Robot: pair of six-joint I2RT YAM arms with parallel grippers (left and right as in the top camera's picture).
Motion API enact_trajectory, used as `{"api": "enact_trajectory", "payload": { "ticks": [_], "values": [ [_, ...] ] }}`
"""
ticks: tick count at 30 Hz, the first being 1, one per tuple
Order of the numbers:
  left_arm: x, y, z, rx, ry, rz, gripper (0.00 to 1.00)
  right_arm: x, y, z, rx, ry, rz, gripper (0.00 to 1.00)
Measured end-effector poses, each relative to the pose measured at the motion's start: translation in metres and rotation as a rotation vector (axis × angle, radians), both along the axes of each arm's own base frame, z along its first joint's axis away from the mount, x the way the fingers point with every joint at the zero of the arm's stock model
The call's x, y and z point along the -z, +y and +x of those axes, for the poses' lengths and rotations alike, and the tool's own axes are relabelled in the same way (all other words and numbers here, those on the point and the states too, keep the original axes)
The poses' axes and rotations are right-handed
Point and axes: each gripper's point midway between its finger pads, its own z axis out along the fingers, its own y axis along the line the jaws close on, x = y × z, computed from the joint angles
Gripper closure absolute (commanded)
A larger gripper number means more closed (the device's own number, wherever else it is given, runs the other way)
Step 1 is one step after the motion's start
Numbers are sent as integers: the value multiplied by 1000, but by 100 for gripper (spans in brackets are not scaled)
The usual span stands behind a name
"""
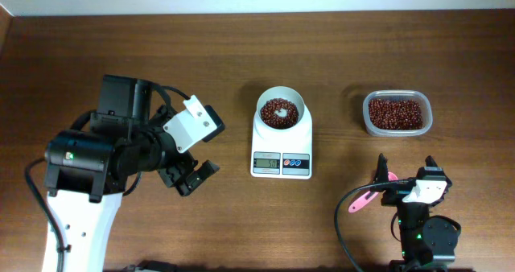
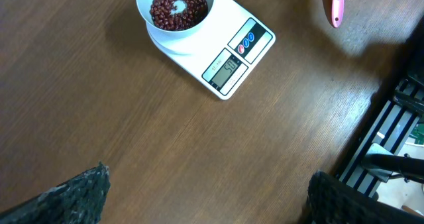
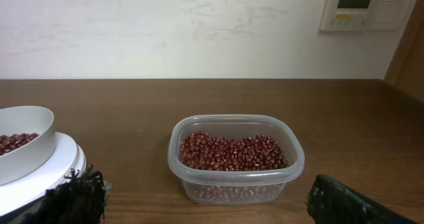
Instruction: Scoop and weigh 50g on scale
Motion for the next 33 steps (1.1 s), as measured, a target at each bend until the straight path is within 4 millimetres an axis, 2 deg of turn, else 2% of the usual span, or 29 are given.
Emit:
{"api": "enact_trajectory", "payload": {
  "ticks": [7, 10, 16, 19, 21, 24, 28, 32, 33],
  "values": [
    [0, 0, -1, 0, 3, 0, 1, 0, 0, 0, 0, 0, 0, 1],
    [9, 6, -17, -12, 83, 29, 1, 0, 0, 0, 0, 0, 0, 1],
    [17, 20, -27, -168, 185, 66, 1, 0, 0, 0, 0, 0, 0, 1],
    [11, 25, -34, -232, 174, 64, 1, 0, 0, 0, 0, 0, 0, 1],
    [0, 30, -45, -270, 118, 50, 1, 0, 0, 0, 0, 0, -1, 1],
    [-22, 36, -79, -294, 8, 9, 1, 0, 0, 0, 0, 0, 0, 1],
    [-33, 46, -119, -367, -64, -37, 1, 0, 0, 0, 0, 0, 0, 1],
    [-28, 53, -137, -417, -87, -50, 1, 0, 0, 0, 0, 0, -1, 1],
    [-12, 55, -145, -448, -53, -52, 1, 0, 0, 0, 0, 0, -1, 1]
  ]
}}
